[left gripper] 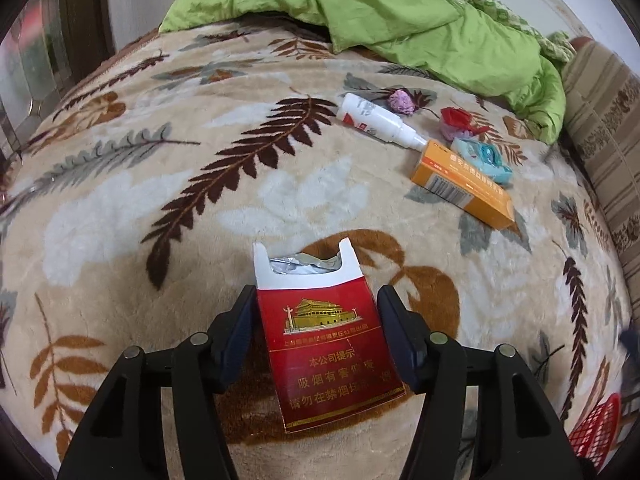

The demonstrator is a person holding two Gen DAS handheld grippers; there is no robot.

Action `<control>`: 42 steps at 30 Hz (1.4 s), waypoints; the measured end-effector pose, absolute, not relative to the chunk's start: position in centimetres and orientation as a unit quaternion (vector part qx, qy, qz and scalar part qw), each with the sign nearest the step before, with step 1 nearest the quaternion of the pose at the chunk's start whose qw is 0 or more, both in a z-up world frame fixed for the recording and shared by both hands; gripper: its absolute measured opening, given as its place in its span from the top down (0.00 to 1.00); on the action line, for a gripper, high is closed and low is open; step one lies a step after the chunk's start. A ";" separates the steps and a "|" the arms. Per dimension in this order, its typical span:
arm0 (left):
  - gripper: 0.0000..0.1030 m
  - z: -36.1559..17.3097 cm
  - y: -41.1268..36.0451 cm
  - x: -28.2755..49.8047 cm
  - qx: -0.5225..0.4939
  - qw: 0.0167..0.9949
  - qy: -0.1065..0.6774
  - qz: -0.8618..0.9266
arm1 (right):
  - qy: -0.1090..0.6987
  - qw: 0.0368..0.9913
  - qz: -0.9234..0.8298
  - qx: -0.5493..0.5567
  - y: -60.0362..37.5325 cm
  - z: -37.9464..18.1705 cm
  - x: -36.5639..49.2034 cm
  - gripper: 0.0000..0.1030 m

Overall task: Collect trash
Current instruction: 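Grasp the red cigarette pack with the left tool while the right tool grasps the orange box, then lift the cigarette pack and orange box and hold them above the bed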

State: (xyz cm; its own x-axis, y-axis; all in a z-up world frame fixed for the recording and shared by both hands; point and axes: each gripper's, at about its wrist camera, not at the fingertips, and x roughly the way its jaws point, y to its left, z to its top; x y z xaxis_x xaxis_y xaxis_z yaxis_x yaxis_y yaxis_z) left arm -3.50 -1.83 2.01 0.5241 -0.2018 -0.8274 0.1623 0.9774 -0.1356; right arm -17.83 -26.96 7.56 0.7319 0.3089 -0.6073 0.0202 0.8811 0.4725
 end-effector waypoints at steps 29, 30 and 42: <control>0.45 3.2 1.2 -2.0 -0.067 0.886 0.447 -0.107 | 0.463 0.872 0.153 0.048 -20.2 2.6 1.5 0.37; 0.45 3.2 1.1 -2.0 -0.065 0.886 0.446 -0.107 | 0.464 0.873 0.143 0.037 -19.7 2.4 1.6 0.37; 0.45 4.0 -0.9 -3.4 -0.031 0.899 0.419 -0.122 | 0.450 0.888 0.088 0.034 -19.7 2.0 -1.5 0.51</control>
